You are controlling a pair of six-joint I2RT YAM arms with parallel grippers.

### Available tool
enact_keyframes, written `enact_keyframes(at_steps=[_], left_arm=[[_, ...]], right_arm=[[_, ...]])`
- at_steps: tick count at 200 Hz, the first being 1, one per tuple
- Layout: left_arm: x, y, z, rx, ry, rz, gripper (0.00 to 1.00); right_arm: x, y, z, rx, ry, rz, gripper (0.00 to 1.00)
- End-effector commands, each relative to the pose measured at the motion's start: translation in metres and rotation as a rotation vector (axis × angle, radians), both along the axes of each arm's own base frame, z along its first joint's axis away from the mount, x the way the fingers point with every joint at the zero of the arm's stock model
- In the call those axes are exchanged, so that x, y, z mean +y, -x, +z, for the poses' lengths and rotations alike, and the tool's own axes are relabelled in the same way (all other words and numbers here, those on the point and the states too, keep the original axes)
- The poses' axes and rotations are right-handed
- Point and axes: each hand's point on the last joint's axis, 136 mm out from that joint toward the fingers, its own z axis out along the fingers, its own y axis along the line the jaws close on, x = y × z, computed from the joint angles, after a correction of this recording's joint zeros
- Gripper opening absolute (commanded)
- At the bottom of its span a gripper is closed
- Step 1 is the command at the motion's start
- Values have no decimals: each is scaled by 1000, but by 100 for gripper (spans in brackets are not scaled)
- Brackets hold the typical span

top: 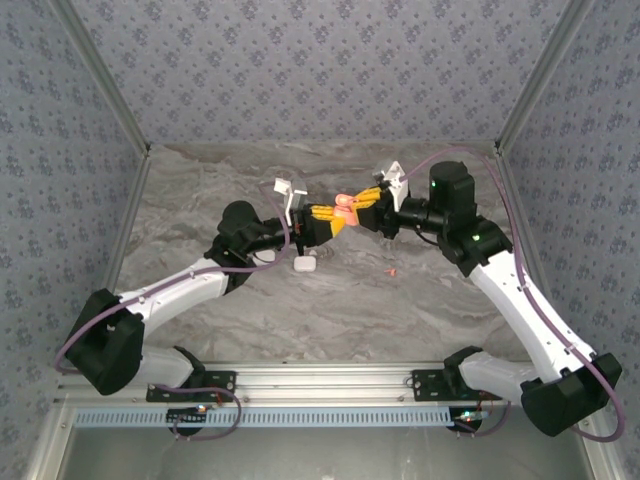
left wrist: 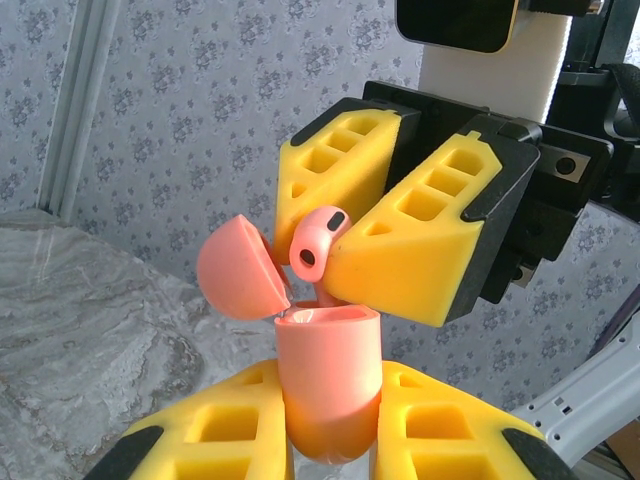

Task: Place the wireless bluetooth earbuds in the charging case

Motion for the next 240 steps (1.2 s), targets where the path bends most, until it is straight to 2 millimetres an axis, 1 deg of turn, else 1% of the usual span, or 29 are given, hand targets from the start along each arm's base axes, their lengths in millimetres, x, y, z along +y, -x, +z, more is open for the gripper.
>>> enact_keyframes(at_steps=[1,41,98,167,240], left_arm=[[1,5,31,-82,69,-7,0],[1,5,29,-82,67,-5,0],[0,4,28,-79,60,-4,0],[0,4,28,-80,59,-4,0],[0,3,29,-84,63,-4,0]], right_arm=[[3,11,6,39,-24,57,26],[2,11,4,51,-24,55,25],[-5,8,5,47,-18,19,19],[-15,6,4,52,-25,-14,19],[-11,5,0,76,-37,11,19]])
